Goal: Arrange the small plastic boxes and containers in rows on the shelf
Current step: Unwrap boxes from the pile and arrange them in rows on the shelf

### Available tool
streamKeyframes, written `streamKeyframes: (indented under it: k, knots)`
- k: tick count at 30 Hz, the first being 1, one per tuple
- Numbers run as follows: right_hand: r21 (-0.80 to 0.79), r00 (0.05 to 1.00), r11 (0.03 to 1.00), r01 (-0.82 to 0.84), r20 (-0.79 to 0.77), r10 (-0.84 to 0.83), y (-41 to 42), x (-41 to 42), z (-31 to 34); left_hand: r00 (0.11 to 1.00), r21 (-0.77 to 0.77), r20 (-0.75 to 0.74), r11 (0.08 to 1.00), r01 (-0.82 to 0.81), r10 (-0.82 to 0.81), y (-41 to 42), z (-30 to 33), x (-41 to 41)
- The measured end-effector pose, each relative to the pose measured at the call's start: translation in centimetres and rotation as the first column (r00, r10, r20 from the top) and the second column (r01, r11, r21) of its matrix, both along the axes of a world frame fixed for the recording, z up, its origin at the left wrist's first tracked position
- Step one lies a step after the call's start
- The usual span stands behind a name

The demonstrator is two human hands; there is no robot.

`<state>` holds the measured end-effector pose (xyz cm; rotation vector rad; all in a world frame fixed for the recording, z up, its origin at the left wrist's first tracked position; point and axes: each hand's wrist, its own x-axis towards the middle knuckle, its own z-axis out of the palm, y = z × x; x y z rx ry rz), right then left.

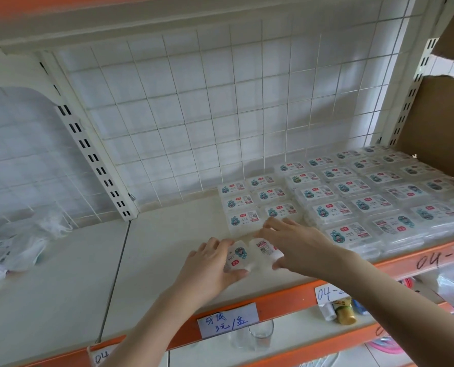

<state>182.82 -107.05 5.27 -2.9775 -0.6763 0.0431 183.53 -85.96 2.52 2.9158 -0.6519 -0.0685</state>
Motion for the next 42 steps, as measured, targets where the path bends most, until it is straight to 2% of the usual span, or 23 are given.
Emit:
streamKeyframes:
  k: [2,4,6,8,10,11,13,16,18,19,21,22,24,25,27,29,30,32,38,42]
  knots:
    - [0.046,0.997,0.999,-0.008,0.074,0.004,-0.2,0.1,0.3,0.997,-0.091,0.051,0.995,-0.047,0.052,-0.1,0.1,0.2]
    - [0.096,0.987,0.993,-0.062,0.156,0.046,-0.2,0.1,0.6,0.992,-0.328,0.054,0.940,-0.093,0.117,-0.4,0.9,0.4]
    - [0.135,0.963,0.979,-0.152,0.244,0.116,0.1,-0.1,0.8,0.988,-0.637,-0.123,0.755,-0.154,0.098,-0.8,2.4,0.7]
    - [0.159,0.928,0.954,-0.253,0.319,0.192,0.6,-0.3,0.6,0.932,-0.820,-0.358,0.495,-0.288,-0.051,-1.3,3.6,0.9]
    - [0.163,0.897,0.934,-0.317,0.371,0.240,0.8,-0.4,0.1,0.838,-0.844,-0.514,0.280,-0.457,-0.182,-1.6,4.2,1.1]
    - [0.189,0.894,0.924,-0.332,0.377,0.245,0.9,-0.4,-0.1,0.809,-0.833,-0.550,0.216,-0.510,-0.209,-1.6,4.2,1.2]
    - [0.370,0.930,0.877,-0.307,0.313,0.193,1.1,-0.6,-0.4,0.778,-0.809,-0.588,0.161,-0.565,-0.223,-1.6,4.1,1.2]
    - [0.638,0.981,0.749,-0.178,0.176,0.084,1.0,-0.9,-0.8,0.745,-0.774,-0.632,0.124,-0.621,-0.211,-1.8,3.4,1.1]
    - [0.689,0.996,0.720,-0.083,0.086,0.033,1.0,-1.1,-0.7,0.768,-0.782,-0.622,0.086,-0.617,-0.153,-2.3,3.0,0.9]
    - [0.675,0.999,0.737,-0.029,0.033,0.009,1.1,-1.1,-0.5,0.786,-0.795,-0.606,0.083,-0.601,-0.121,-2.6,2.9,0.8]
    - [0.548,0.997,0.832,0.081,-0.041,-0.070,1.4,-1.0,-0.5,0.823,-0.823,-0.564,0.136,-0.552,-0.071,-3.2,2.5,0.6]
    - [0.474,0.992,0.872,0.124,-0.051,-0.114,1.5,-0.9,-0.6,0.850,-0.836,-0.526,0.207,-0.507,-0.042,-3.5,2.2,0.6]
    - [0.395,0.985,0.903,0.169,-0.045,-0.165,1.7,-0.6,-0.7,0.937,-0.836,-0.348,0.440,-0.329,0.039,-3.8,1.3,0.6]
    - [0.366,0.984,0.913,0.179,-0.039,-0.177,1.6,-0.4,-0.8,0.972,-0.785,-0.220,0.576,-0.228,0.085,-3.6,0.9,0.6]
    - [0.300,0.985,0.938,0.173,-0.027,-0.173,1.3,0.0,-1.2,0.992,-0.551,0.042,0.831,-0.078,0.122,-2.8,0.0,0.3]
    - [0.268,0.988,0.952,0.151,-0.006,-0.155,0.9,0.4,-1.4,0.988,-0.276,0.139,0.961,-0.024,0.065,-1.9,-0.7,-0.2]
    - [0.263,0.990,0.956,0.132,0.005,-0.139,0.9,0.5,-1.5,0.990,-0.183,0.132,0.983,-0.026,0.050,-1.4,-1.0,-0.4]
    - [0.260,0.995,0.961,0.092,0.018,-0.100,0.9,0.7,-1.7,0.990,-0.142,0.115,0.988,-0.059,0.076,-0.7,-1.4,-0.5]
    - [0.222,1.000,0.975,0.003,0.017,-0.007,1.6,1.3,-3.2,0.953,-0.294,0.172,0.936,-0.193,0.250,1.5,-1.6,-0.6]
    - [0.225,0.998,0.974,-0.036,0.061,0.023,1.9,1.6,-3.7,0.948,-0.341,0.202,0.925,-0.167,0.246,2.3,-1.4,-0.4]
